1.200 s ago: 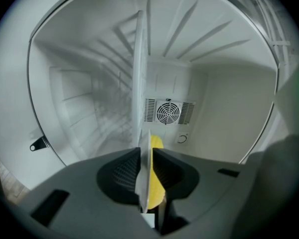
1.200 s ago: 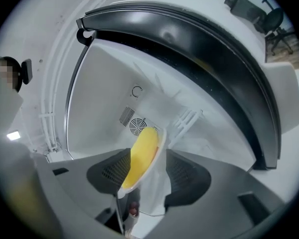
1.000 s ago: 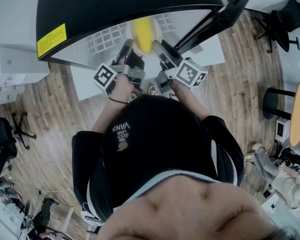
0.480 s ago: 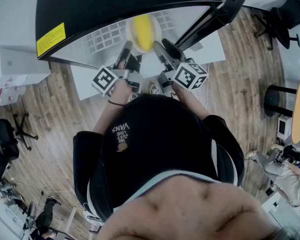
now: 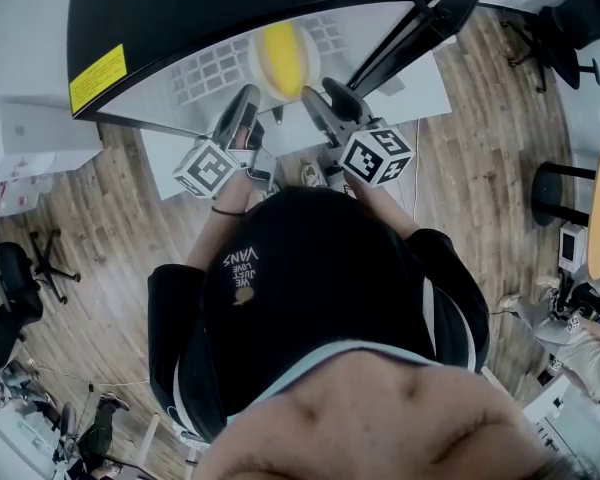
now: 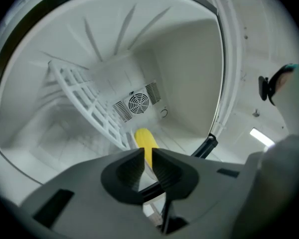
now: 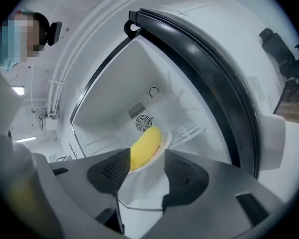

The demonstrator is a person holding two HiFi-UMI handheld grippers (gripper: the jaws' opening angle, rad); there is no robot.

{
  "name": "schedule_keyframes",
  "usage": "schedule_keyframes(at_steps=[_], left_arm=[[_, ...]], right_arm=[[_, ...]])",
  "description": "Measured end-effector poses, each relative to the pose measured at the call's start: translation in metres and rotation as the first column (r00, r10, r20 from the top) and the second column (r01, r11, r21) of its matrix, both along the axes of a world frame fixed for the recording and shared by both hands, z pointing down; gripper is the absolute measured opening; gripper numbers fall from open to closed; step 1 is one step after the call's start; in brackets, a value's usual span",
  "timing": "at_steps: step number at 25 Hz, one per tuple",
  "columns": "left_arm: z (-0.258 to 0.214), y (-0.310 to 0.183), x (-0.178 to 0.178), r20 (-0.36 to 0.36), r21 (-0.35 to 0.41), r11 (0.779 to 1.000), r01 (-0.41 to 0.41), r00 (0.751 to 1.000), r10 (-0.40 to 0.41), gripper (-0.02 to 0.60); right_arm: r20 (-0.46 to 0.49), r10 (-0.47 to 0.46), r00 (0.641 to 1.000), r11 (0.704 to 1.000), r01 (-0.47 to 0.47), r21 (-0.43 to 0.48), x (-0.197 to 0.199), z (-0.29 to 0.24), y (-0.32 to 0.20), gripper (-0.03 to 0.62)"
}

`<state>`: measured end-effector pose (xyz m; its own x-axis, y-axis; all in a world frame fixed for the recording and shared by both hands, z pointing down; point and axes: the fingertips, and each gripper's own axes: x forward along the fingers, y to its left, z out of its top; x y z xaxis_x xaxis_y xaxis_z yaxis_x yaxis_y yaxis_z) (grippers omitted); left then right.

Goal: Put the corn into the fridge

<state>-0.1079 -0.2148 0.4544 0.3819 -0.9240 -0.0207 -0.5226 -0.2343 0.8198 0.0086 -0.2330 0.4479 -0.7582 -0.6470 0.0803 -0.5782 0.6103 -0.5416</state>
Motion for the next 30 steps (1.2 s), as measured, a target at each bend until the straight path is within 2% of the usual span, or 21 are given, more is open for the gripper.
schedule_keyframes(at_steps=[4,8,10,12,19,25,30], left_arm=[[0.0,0.006,0.001,0.125,0.012,1.0,-0.015,0.992,0.013,0.053],[0.001,0.011,0.006,0.265,0.038,0.998,-0.044,0.964,0.032,0.054],[0.0,0.013,0.007,0.302,0.047,0.998,-0.051,0.953,0.034,0.053],[0.0,0.014,0.007,0.316,0.051,0.997,-0.057,0.948,0.038,0.054],[0.004,0.017,0.016,0.373,0.048,0.995,-0.086,0.926,0.062,0.054],[0.006,0.02,0.023,0.417,0.055,0.993,-0.102,0.906,0.07,0.053],[0.009,0.019,0.028,0.421,0.054,0.992,-0.116,0.903,0.083,0.052]], right_arm=[[-0.044,-0.007,0.999,0.999,0.009,0.031,-0.001,0.0,0.006,0.213],[-0.112,-0.015,0.994,0.996,0.024,0.081,-0.003,0.0,0.013,0.212],[-0.151,-0.015,0.988,0.993,0.033,0.117,-0.003,-0.001,0.016,0.207],[-0.178,-0.021,0.984,0.989,0.047,0.141,-0.006,-0.001,0.019,0.187],[-0.245,-0.012,0.969,0.978,0.063,0.201,-0.007,-0.001,0.024,0.052],[-0.269,-0.011,0.963,0.977,0.068,0.204,-0.006,0.002,0.023,0.017],[-0.268,-0.028,0.963,0.979,0.08,0.186,-0.01,0.006,0.024,0.015]])
